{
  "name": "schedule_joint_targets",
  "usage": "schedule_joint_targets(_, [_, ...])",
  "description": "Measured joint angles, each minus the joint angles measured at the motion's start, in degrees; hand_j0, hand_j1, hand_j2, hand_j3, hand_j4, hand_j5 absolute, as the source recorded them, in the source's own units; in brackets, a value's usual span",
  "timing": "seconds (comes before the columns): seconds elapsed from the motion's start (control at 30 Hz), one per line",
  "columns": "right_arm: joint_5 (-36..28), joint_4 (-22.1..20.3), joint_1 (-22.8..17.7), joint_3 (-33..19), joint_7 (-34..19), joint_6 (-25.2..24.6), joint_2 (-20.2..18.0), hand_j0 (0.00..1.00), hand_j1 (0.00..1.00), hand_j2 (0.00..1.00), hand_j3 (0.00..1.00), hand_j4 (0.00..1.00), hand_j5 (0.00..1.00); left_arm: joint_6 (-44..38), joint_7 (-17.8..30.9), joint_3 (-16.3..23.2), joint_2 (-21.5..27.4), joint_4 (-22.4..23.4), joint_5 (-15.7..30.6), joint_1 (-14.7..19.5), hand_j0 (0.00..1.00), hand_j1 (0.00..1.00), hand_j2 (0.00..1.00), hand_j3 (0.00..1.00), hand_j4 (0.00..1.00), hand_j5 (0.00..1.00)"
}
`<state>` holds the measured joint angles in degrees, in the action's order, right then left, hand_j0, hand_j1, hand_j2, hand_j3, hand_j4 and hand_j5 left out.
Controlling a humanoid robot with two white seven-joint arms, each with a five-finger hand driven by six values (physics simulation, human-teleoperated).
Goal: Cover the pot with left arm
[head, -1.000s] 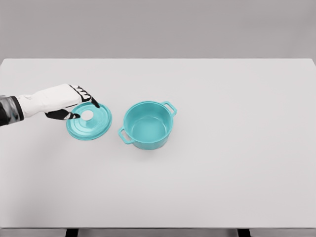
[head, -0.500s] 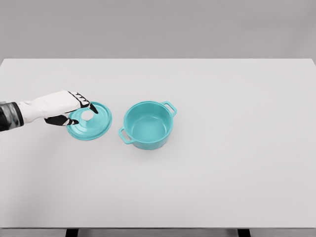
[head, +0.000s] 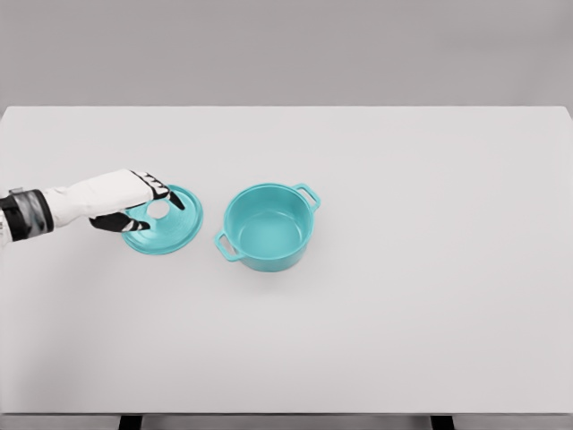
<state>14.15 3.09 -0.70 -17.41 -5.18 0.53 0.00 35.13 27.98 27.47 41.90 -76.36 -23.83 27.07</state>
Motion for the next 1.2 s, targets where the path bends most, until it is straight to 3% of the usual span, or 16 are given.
schedule_joint_targets(1.2, [0.0, 0.0, 0.0, 0.0, 0.0, 0.0, 0.0, 1.0, 1.0, 1.0, 1.0, 1.0, 1.0, 0.0, 0.1, 0.2, -2.9, 4.5, -2.2, 1.2, 0.68, 0.68, 0.68, 0.68, 0.68, 0.68])
